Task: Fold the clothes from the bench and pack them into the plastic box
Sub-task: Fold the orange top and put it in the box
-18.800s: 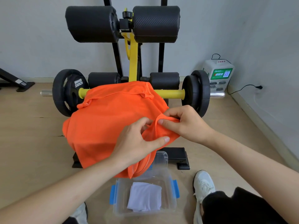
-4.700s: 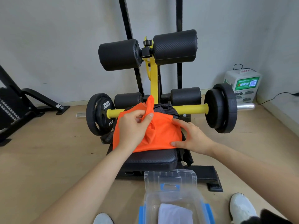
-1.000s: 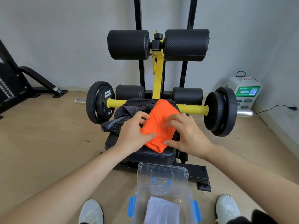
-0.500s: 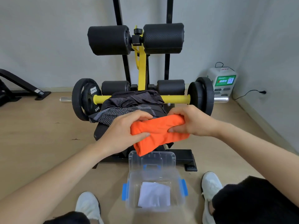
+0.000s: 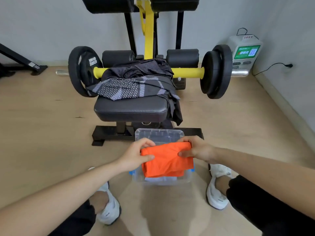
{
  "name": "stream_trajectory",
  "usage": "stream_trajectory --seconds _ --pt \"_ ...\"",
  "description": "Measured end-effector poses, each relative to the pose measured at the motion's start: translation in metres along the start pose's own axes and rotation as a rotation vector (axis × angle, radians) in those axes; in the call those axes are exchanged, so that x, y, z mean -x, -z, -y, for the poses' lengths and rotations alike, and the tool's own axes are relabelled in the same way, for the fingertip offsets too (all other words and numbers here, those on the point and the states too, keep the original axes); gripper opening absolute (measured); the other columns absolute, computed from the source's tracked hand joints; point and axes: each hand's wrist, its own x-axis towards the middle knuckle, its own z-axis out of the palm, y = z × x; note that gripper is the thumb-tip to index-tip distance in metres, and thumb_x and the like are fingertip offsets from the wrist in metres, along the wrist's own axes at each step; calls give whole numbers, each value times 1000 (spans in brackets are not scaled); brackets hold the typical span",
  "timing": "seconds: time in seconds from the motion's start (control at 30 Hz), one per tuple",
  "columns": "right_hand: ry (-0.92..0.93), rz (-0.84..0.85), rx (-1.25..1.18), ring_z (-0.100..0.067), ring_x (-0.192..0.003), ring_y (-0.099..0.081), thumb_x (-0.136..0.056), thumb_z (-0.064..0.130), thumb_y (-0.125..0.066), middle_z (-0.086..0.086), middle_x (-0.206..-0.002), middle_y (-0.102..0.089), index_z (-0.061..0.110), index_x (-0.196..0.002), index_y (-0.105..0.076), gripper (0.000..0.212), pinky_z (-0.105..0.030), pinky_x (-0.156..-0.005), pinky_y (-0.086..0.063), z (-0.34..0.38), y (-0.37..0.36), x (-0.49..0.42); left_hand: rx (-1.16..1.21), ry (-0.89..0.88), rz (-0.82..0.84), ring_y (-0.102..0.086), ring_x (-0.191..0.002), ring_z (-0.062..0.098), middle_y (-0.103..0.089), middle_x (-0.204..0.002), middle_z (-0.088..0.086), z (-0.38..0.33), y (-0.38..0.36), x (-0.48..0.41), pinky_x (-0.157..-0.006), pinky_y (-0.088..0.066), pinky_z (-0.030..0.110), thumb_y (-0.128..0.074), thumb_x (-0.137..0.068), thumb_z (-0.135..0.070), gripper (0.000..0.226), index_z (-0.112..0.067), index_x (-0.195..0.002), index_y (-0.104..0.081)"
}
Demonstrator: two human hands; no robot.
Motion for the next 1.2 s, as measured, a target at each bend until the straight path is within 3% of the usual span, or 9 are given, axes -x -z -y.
stream_trajectory --seconds 0.13,0.2,0.3,0.4,0.47,0.57,0.67,0.93,1.2 --pt "-77 -155 -62 -19 -92 -62 -77 3 -79 -2 -97 -65 23 -100 -66 33 -31 -78 -56 -40 -28 -45 20 155 -79 -63 -99 5 -66 -108 0 49 -17 -21 -85 -46 15 -75 -81 5 37 -19 -107 -63" --pt "-121 -232 -84 -21 -96 -62 -80 5 -77 -4 -103 -65 20 -110 -65 36 -34 -81 -56 -58 -42 -63 25 219 -150 -61 -98 7 -65 -105 -2 72 -29 -33 -84 -44 9 -73 -80 10 42 -25 -100 -62" --pt "-210 -307 4 -21 -100 -59 -85 6 -70 -7 -113 -62 13 -124 -60 42 -29 -82 -50 -88 -61 -83 -4 292 -200 -63 -100 17 -67 -104 0 111 -48 -46 -91 -48 23 -72 -76 11 46 -29 -95 -63" --pt "-312 -152 230 -25 -118 -54 -86 10 -69 -10 -135 -55 13 -142 -45 61 -29 -98 -44 -116 -78 -90 -161 333 -122 -64 -105 19 -70 -111 5 145 -65 -45 -91 -45 23 -74 -72 5 40 -14 -107 -68" --pt "-283 -78 400 -27 -125 -52 -85 12 -70 -11 -139 -53 11 -141 -48 61 -28 -101 -39 -124 -81 -88 -202 346 -73 -65 -106 17 -70 -115 3 155 -70 -39 -88 -44 19 -77 -73 0 44 -9 -114 -68" --pt "-193 -76 426 -19 -97 -58 -84 12 -70 -8 -122 -64 11 -124 -63 41 -21 -82 -43 -120 -75 -84 -196 347 -8 -67 -97 14 -70 -113 -3 153 -66 -30 -89 -51 22 -77 -78 -6 43 -18 -117 -66" --pt "-137 -70 491 -13 -81 -58 -84 16 -69 1 -98 -65 16 -112 -68 28 -15 -67 -41 -104 -61 -74 -227 312 58 -67 -87 9 -71 -102 -7 131 -55 -23 -86 -53 24 -75 -83 -11 34 -35 -104 -63" --pt "96 2 751 -8 -79 -56 -86 23 -66 11 -88 -65 21 -105 -71 19 -25 -81 -48 -29 -21 -9 -443 62 163 -67 -89 0 -74 -96 -13 17 -15 19 -85 -55 25 -66 -88 -26 18 -33 -102 -72" --pt "416 -243 688 -4 -74 -62 -86 26 -73 13 -81 -67 23 -95 -73 9 -16 -73 -48 91 12 71 -605 -182 12 -64 -91 -6 -72 -95 -22 -115 40 52 -85 -54 25 -65 -89 -31 21 -35 -108 -71"
